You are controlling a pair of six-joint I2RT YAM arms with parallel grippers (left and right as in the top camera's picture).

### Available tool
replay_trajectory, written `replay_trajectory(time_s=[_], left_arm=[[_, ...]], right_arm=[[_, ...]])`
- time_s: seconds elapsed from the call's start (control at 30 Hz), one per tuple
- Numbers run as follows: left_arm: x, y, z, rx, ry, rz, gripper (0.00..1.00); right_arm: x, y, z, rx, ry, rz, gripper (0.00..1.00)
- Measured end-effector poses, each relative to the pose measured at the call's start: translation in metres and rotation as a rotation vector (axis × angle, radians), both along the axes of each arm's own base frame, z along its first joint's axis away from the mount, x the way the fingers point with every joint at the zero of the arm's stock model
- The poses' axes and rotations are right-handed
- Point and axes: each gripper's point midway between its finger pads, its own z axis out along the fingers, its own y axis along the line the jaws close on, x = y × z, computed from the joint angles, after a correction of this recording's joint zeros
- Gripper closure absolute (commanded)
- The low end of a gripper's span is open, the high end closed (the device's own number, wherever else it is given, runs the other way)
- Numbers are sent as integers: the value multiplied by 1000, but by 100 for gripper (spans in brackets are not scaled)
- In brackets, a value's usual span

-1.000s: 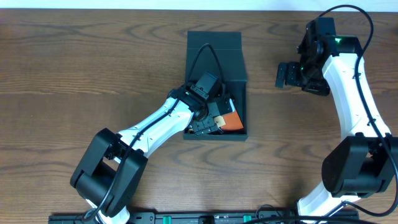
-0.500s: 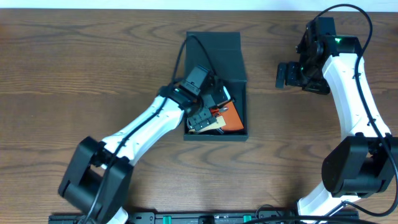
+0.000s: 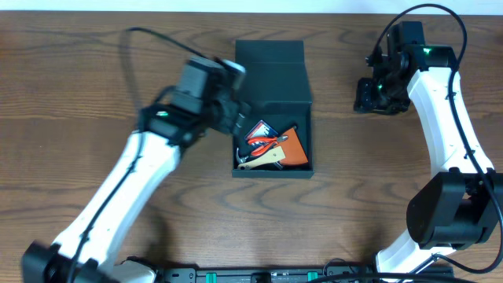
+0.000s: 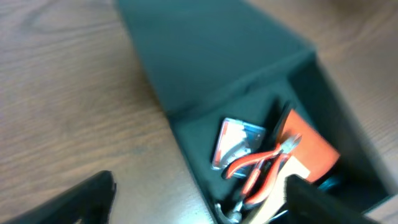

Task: Pack container
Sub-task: 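Release the pliers and raise the left gripper to the lid's left edge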

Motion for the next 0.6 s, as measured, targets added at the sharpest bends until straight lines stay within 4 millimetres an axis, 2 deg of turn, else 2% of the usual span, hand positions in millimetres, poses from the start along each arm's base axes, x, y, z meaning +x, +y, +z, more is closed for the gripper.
replay_trajectory(time_s=[0.07, 0.13, 0.23, 0.37, 0.47, 0.6], left_arm=[[4, 16, 14, -88, 12, 86, 63], [9, 30, 20, -152, 32, 161, 80], [17, 49, 21, -218, 64, 263, 94], [36, 65, 26, -329, 68, 334, 94], [51, 68, 27, -431, 85, 343, 94], [66, 60, 10, -552, 173, 319, 94]], right_arm=[[5, 7, 2, 42, -23, 15, 99], [11, 14, 5, 81, -50, 27, 99], [19, 23, 9, 131, -87, 41, 99], [29, 30, 15, 178, -133, 42, 99], [35, 33, 18, 201, -152, 24, 99], [39, 35, 22, 255, -166, 3, 99]])
